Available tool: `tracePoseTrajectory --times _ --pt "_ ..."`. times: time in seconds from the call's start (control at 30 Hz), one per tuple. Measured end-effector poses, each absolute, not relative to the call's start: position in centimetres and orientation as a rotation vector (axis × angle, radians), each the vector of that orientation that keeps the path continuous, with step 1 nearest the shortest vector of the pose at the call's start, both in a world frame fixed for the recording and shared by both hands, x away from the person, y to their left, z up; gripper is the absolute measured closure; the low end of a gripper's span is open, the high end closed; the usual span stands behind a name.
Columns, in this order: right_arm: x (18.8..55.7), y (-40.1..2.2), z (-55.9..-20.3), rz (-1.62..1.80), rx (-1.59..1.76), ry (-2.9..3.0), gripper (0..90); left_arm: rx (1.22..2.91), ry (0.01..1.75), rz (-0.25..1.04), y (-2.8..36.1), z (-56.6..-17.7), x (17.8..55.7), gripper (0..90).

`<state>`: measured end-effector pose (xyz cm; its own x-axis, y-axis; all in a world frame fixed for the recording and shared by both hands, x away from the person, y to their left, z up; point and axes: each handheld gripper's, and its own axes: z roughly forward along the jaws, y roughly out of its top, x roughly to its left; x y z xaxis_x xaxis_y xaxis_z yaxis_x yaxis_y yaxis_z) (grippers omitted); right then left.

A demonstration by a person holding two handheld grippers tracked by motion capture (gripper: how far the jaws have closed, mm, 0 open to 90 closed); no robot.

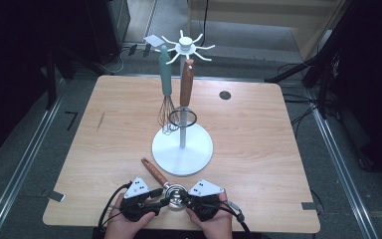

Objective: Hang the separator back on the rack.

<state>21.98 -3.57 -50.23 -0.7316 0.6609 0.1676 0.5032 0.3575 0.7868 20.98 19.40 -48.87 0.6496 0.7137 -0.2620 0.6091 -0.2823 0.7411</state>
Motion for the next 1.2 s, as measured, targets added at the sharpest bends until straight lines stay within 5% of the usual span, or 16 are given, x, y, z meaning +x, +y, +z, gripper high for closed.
tracePoseTrajectory --times 0.73,1.2 --pt "21.2 -8.4 -50.0 1.167 1.016 2.471 89.1 1.8 1.222 0.294 28.5 -48.1 23.9 54.2" --pt "22.8 -6.5 -47.4 1.079 0.904 2.594 66.8 1.705 1.357 0.431 34.8 -47.9 25.1 51.7"
